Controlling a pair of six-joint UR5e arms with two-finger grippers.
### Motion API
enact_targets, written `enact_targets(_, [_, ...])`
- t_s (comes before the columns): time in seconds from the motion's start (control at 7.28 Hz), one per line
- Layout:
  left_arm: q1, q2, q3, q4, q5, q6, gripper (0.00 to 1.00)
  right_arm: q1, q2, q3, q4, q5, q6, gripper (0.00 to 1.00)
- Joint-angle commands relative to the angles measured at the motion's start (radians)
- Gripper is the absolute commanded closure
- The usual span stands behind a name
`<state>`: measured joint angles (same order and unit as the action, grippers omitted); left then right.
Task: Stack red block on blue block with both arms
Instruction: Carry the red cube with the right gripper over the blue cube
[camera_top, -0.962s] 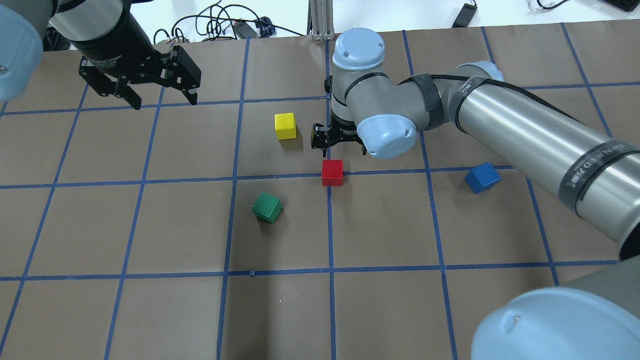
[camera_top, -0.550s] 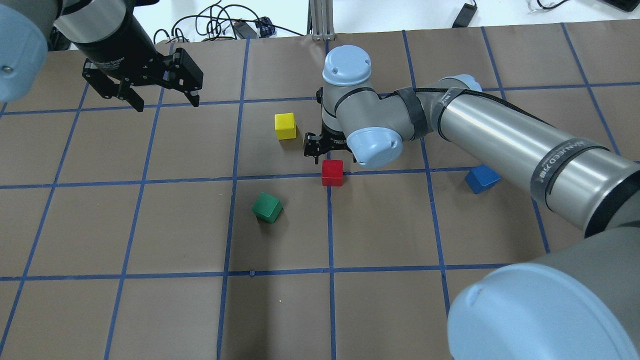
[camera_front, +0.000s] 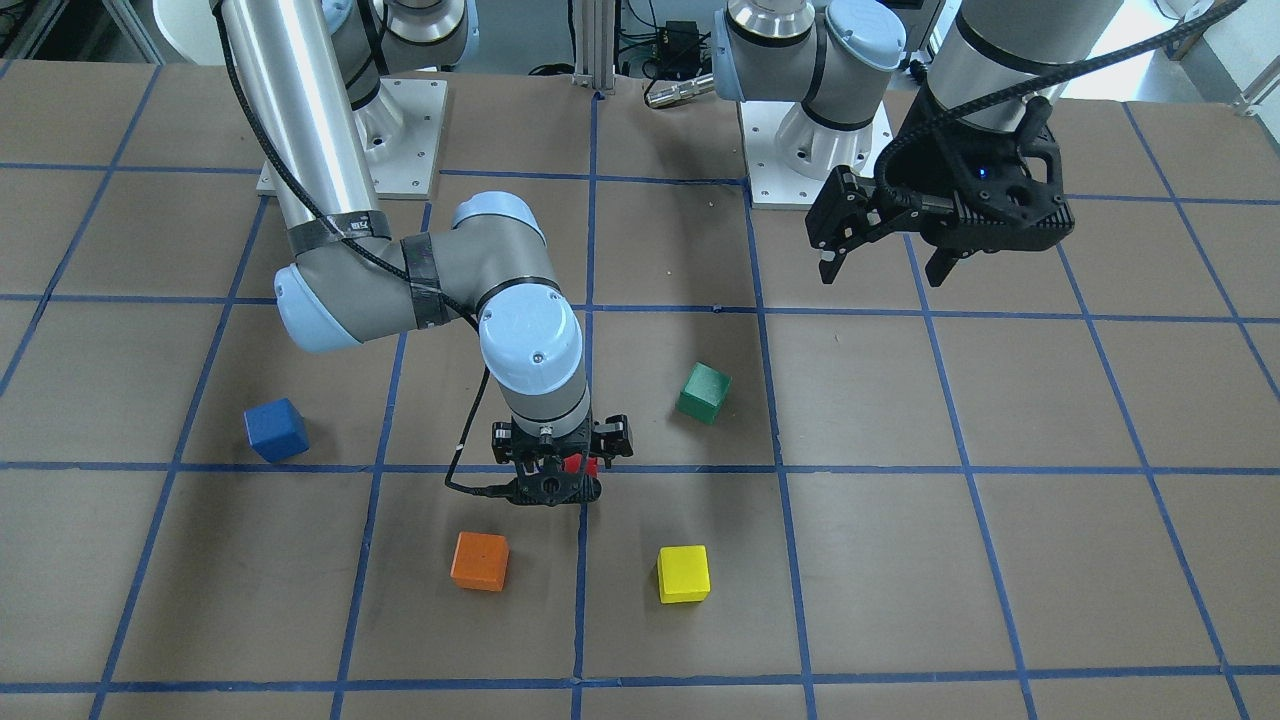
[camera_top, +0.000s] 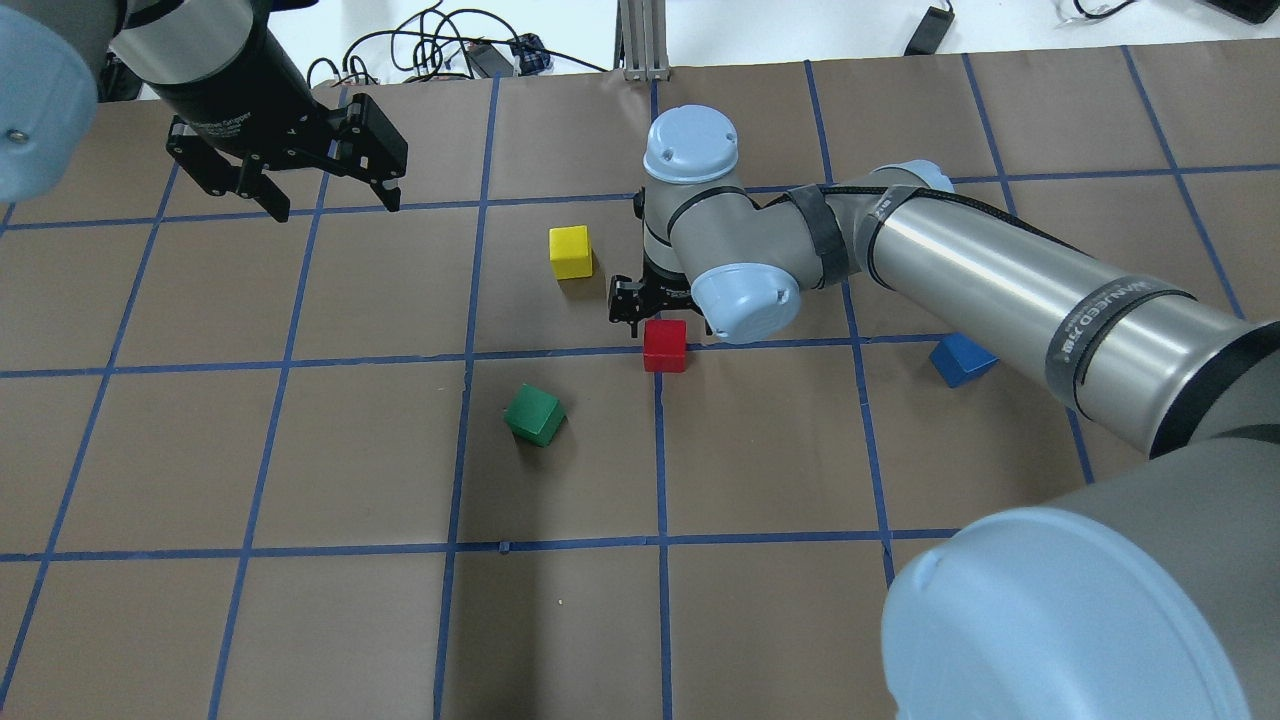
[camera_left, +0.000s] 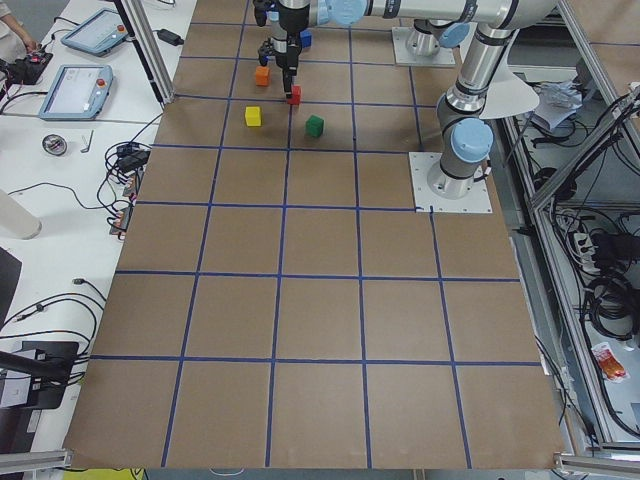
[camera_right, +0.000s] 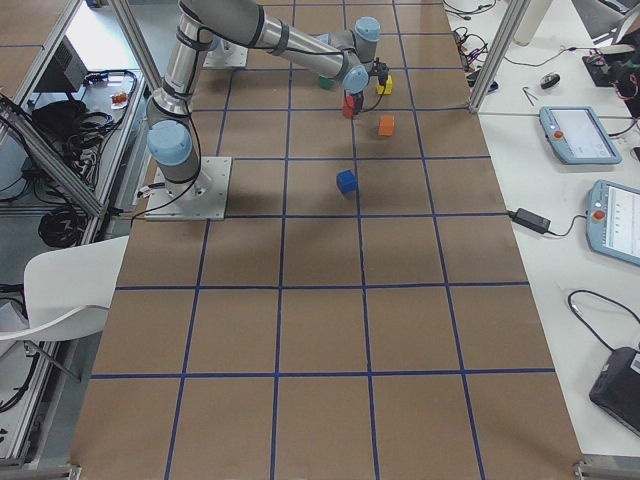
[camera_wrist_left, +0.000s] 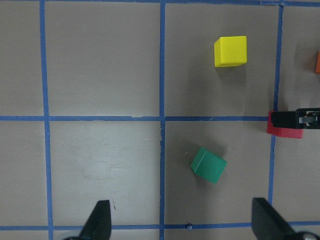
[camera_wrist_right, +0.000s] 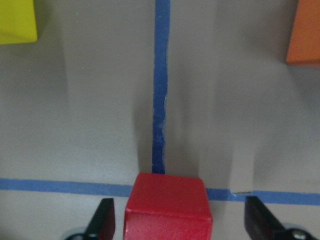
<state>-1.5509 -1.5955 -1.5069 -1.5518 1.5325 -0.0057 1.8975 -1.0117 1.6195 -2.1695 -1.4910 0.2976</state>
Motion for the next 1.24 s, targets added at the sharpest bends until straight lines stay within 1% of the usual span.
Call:
enact_targets(0.0, [0.0,0.005,-0.001,-0.002,0.006,0.0,0.0,0.0,0.001,-0.001,-0.001,0.0,-0.003,1.0])
enact_targets(0.27, [0.0,0.005,0.001,-0.001,0.0,0.0,0.0,-0.003,-0.011,-0.015,0.01,-0.006,-0.002,1.0])
enact_targets(0.41, [0.0,0.005,-0.001,-0.002,0.006,0.0,0.0,-0.009,-0.045,-0.041,0.042,-0.015,-0.003,1.0])
enact_targets(0.69, [-0.002,0.005,-0.001,-0.001,0.0,0.0,0.0,-0.072,-0.122,-0.126,0.252,-0.02,-0.015,1.0])
enact_targets(0.82, [-0.005,0.005,-0.001,-0.001,0.001,0.0,0.0,-0.134,-0.146,-0.175,0.361,-0.017,-0.02,1.0])
enact_targets(0.96, [-0.005,0.003,-0.001,-0.001,0.003,0.0,0.0,-0.194,-0.183,-0.188,0.437,-0.017,-0.073,1.0])
enact_targets(1.1, [-0.005,0.003,-0.001,-0.001,0.009,0.0,0.0,-0.249,-0.217,-0.178,0.495,-0.02,-0.184,1.0])
